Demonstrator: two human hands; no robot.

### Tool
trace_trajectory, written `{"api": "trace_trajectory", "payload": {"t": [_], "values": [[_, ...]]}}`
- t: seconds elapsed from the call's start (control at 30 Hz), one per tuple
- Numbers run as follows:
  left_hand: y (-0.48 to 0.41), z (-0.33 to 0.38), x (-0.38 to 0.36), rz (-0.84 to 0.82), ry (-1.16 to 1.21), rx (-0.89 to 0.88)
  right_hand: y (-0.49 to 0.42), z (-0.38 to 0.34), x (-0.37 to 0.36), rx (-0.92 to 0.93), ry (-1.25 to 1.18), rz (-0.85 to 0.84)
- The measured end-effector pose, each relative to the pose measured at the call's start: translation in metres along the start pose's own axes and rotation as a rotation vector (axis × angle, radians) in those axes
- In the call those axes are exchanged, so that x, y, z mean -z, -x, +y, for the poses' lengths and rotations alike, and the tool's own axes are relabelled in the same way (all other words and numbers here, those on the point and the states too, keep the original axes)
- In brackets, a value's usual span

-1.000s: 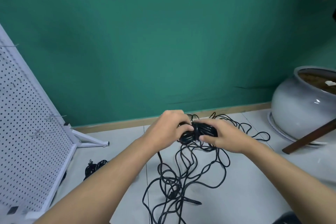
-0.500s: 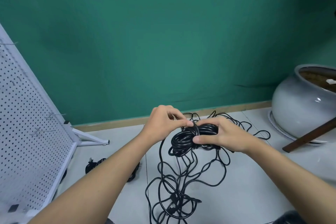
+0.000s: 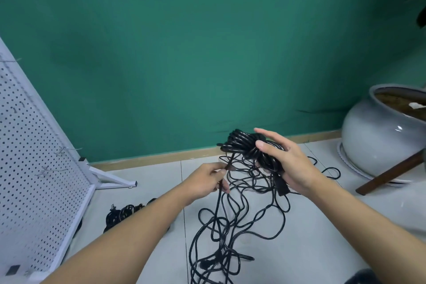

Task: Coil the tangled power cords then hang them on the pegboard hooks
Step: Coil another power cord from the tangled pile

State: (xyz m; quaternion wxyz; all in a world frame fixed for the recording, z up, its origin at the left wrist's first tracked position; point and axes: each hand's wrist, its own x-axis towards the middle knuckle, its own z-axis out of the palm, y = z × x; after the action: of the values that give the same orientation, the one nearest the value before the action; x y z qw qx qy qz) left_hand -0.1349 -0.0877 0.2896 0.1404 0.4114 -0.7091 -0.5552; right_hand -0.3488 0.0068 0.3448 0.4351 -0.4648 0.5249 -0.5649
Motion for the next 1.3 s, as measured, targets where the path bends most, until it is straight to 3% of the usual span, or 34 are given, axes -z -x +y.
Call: {"api": "trace_trajectory", "payload": {"t": [0.1,0.2,0.4,0.47,0.63,0.87,0.97,1.03,1.17,1.3], "values": [[-0.006,0.002,-0.01,0.071,-0.218,-0.046,-0.003,0.003,-0.002,-0.042,-0.132,0.017],[-0.008,0.006,-0.015,0.071,-0.385,-0.063,-0.005,0.01,0.002,-0.105,-0.08,-0.038],[-0.001,0.019,-0.025,-0.01,-0.507,-0.096,-0.008,0.02,0.007,0.007,0.367,0.109],[0.001,0.023,-0.032,-0.029,-0.532,-0.111,-0.009,0.025,0.003,0.064,0.426,0.114],[0.002,0.034,-0.037,-0.01,-0.606,-0.149,-0.01,0.038,0.005,0.243,0.861,0.082],[0.01,0.056,-0.014,0.305,-0.819,-0.384,-0.016,0.03,0.01,0.248,1.072,-0.064],[0.012,0.057,-0.004,0.341,-0.873,-0.511,-0.015,0.025,0.008,0.25,1.079,-0.191],[0.011,0.055,0.002,0.362,-0.779,-0.57,-0.011,0.023,0.007,0.231,1.033,-0.232],[0.006,0.049,0.013,0.394,-0.499,-0.662,-0.001,0.018,0.0,0.187,0.842,-0.132],[0.003,0.045,0.013,0.419,-0.468,-0.632,0.001,0.014,-0.002,0.115,0.731,-0.141]]}}
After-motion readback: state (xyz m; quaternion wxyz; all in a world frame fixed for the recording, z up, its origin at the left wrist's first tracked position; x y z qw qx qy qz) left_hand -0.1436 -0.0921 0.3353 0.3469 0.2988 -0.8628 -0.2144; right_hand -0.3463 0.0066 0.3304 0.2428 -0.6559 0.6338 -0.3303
